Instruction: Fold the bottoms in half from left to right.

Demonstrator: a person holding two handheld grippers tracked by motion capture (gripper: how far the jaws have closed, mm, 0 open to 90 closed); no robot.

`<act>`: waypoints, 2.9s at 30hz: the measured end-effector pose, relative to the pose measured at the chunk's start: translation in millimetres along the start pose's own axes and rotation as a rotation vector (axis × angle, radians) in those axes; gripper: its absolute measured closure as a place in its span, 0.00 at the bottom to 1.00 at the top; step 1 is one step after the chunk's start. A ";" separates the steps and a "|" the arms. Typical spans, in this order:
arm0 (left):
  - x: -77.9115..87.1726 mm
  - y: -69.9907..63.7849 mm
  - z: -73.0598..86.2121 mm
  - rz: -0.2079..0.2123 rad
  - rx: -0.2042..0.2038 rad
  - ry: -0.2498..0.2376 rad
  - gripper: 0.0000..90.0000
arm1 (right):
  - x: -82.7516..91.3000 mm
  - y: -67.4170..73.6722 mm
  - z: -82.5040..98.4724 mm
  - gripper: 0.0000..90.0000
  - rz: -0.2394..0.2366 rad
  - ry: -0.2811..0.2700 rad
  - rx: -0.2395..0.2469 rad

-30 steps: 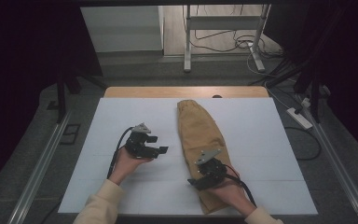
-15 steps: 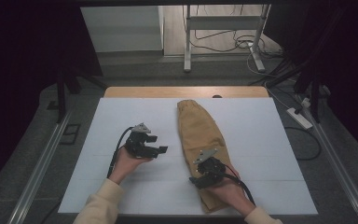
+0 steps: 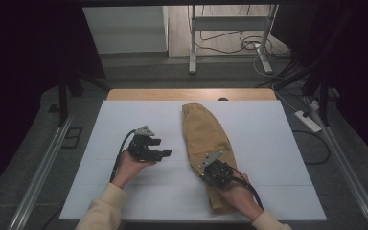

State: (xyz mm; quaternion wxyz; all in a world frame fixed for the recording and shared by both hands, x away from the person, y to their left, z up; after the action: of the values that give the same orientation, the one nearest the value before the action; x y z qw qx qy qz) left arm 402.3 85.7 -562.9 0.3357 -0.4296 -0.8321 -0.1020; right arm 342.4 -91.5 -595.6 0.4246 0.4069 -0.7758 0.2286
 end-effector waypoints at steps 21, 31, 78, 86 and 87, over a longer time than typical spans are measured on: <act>0.4 -0.5 -5.1 0.004 -0.004 -0.010 0.31 | 2.9 55.8 -15.0 0.93 -0.220 -0.070 0.033; 0.3 0.0 -5.7 0.008 0.000 -0.012 0.31 | 1.9 64.4 -18.6 0.93 -0.266 -0.081 0.035; 3.8 2.2 -5.6 0.005 -0.007 -0.019 0.31 | 13.0 82.0 -42.1 0.51 -0.330 -0.217 0.074; 7.8 -0.2 -7.5 0.007 -0.015 -0.030 0.31 | 28.6 61.7 -52.5 0.44 -0.313 -0.284 0.009; 7.9 -0.5 -7.5 0.007 -0.016 -0.029 0.31 | 29.8 60.1 -53.4 0.43 -0.309 -0.289 0.007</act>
State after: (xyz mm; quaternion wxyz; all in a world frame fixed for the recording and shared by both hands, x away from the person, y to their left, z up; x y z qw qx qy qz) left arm 402.3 87.1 -552.0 0.3203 -0.4366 -0.8346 -0.1011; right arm 308.9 -33.2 -542.5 0.3374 0.5510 -0.7563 0.1029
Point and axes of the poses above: each handheld gripper's, and its own axes: x roughly backward along the jaws, z roughly out of its underside, y roughly to its left, the point moved 10 cm from there along -x, roughly forward along the jaws, and after that the axes turned 8 degrees about -x, right-handed, at the moved point
